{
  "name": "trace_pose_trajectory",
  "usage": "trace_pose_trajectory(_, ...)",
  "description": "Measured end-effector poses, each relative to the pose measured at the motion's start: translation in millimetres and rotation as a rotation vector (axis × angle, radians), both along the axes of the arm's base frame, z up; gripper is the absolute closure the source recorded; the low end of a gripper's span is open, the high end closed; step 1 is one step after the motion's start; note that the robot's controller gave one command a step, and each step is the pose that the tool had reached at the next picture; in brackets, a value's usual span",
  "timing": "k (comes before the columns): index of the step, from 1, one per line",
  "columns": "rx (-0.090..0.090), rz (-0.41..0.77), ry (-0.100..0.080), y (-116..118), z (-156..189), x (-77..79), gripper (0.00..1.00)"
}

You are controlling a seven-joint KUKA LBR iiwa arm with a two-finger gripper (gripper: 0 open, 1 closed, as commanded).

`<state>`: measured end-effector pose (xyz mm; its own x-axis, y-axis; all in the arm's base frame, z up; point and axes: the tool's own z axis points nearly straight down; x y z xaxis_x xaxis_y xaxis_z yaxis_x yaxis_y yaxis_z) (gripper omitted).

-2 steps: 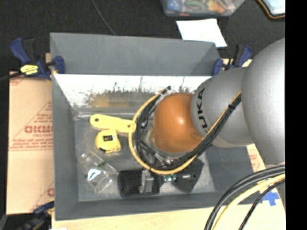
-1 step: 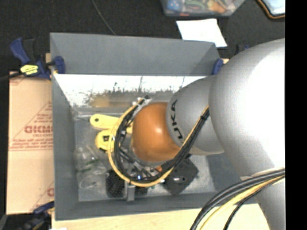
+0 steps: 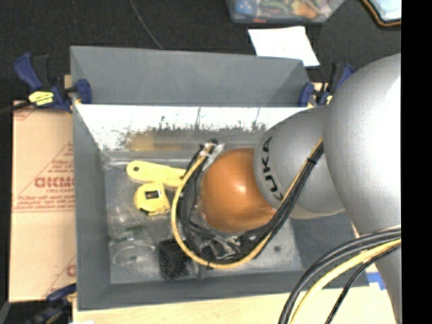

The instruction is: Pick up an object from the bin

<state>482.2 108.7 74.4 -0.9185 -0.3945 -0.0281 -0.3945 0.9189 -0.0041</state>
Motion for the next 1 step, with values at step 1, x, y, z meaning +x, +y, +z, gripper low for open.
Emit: trace_pose_trajectory(1, 0.0, -0.001, 0.0, 0.0, 0.0, 0.0, 1.0)
